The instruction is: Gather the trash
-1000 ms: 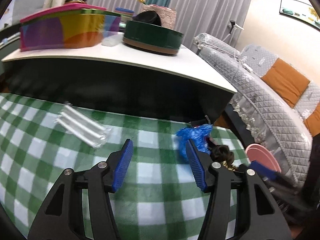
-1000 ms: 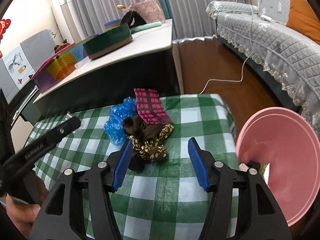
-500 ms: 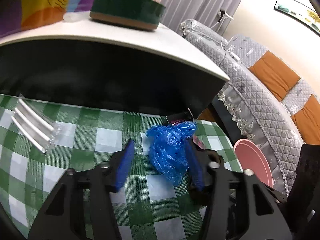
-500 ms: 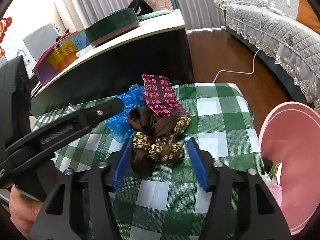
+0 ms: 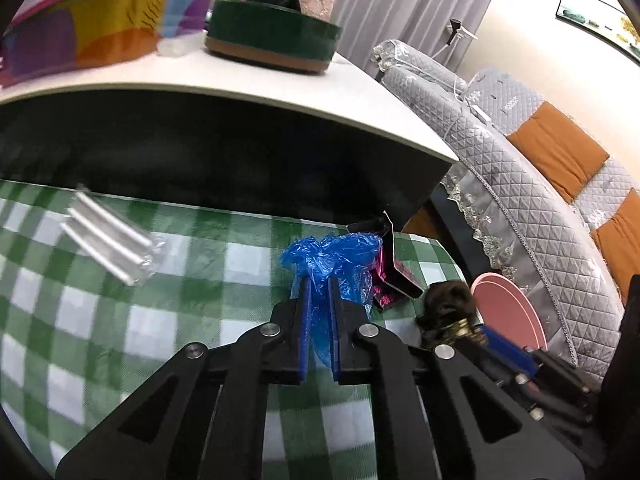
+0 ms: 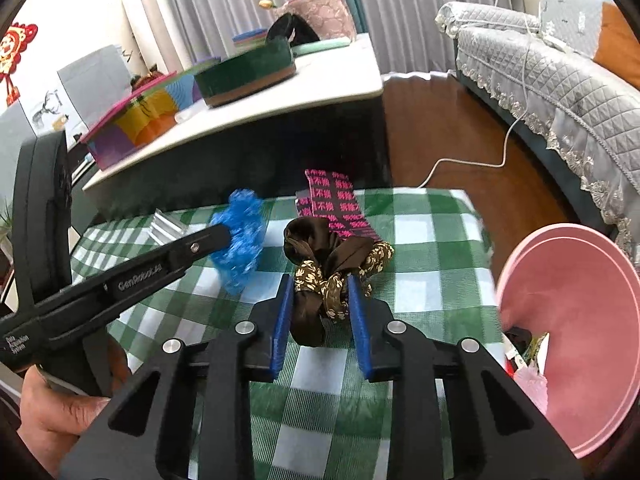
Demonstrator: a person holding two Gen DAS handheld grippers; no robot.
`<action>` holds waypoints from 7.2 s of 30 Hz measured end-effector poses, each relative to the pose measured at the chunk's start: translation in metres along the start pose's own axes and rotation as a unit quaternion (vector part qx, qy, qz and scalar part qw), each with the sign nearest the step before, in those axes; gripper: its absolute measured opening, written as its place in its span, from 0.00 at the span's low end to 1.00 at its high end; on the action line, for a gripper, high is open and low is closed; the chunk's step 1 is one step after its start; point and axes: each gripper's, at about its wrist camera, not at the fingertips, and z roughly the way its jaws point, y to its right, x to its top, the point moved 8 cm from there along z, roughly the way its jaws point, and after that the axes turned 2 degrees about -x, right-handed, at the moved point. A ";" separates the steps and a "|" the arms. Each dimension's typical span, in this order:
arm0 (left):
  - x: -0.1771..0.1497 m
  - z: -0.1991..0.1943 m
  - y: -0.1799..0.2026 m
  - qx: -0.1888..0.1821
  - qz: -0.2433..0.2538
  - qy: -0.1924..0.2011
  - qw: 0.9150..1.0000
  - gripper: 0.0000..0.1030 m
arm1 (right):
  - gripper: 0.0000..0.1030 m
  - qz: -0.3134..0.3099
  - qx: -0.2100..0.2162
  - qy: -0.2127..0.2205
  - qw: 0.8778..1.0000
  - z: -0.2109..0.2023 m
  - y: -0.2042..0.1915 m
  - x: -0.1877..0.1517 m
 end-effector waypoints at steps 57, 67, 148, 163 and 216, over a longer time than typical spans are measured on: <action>-0.051 -0.085 0.138 -0.002 0.103 0.048 0.993 0.08 | 0.27 0.058 -0.104 0.108 0.987 -0.184 0.116 -0.005; -0.059 -0.078 0.158 -0.011 0.121 0.040 0.992 0.08 | 0.27 0.080 -0.117 0.111 0.984 -0.187 0.152 -0.010; -0.046 -0.101 0.077 0.049 0.093 0.062 0.993 0.45 | 0.63 0.028 -0.170 0.096 0.980 -0.152 0.106 0.015; -0.023 -0.082 -0.024 0.122 0.000 0.077 0.990 0.45 | 0.63 -0.008 -0.124 0.085 0.989 -0.094 0.046 0.018; 0.020 0.002 -0.120 0.202 -0.101 -0.014 0.974 0.12 | 0.06 -0.065 -0.062 -0.012 0.996 0.052 -0.002 0.022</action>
